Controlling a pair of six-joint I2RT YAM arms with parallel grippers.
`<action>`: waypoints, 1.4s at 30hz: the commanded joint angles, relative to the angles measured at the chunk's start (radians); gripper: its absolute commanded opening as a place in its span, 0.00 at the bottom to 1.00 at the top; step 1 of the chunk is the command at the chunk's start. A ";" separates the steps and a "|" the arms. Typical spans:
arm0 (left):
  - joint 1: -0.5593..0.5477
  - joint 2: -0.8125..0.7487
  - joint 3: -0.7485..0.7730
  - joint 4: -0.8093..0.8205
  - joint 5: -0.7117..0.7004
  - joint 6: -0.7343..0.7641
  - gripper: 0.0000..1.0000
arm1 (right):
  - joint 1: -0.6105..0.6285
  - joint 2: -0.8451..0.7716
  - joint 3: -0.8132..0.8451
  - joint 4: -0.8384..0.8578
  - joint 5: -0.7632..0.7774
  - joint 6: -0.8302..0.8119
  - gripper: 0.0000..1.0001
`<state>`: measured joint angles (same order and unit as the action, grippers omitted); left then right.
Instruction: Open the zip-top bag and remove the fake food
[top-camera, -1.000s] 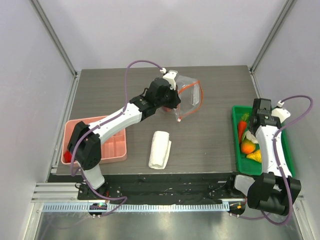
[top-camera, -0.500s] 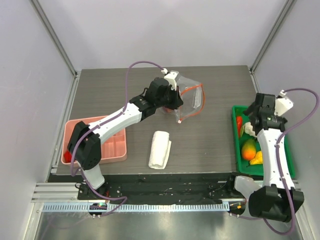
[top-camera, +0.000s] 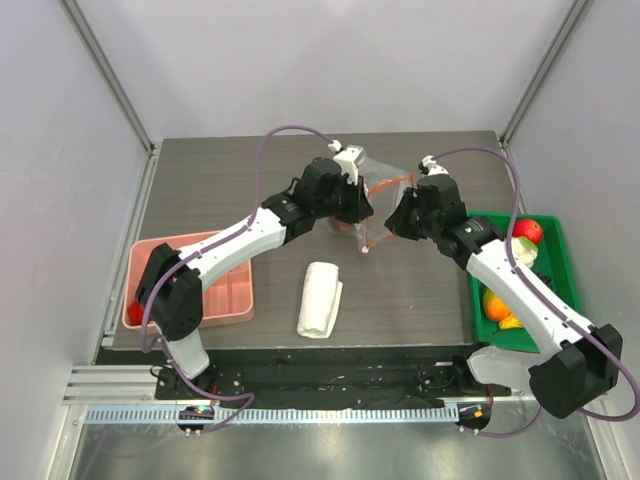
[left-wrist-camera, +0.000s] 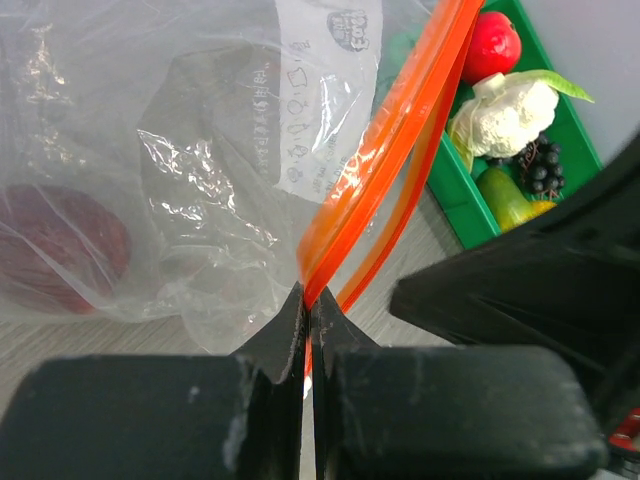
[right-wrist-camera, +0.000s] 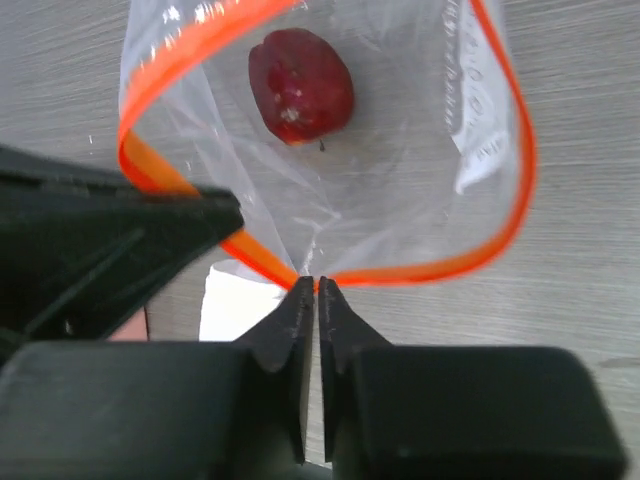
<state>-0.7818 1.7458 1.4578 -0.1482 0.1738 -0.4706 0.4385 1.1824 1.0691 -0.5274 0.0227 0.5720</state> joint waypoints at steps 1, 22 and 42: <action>-0.022 -0.035 0.013 0.035 0.018 -0.013 0.00 | 0.000 0.058 0.067 0.061 -0.027 0.095 0.04; -0.056 -0.077 0.022 0.013 0.052 -0.019 0.00 | -0.001 0.148 -0.149 0.509 0.149 0.048 0.01; -0.077 0.042 0.192 -0.110 -0.040 -0.007 0.21 | -0.033 0.301 -0.281 0.643 -0.029 0.015 0.01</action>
<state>-0.8574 1.8362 1.6474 -0.2512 0.2054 -0.4870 0.4351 1.4799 0.7795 0.0605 -0.0177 0.6022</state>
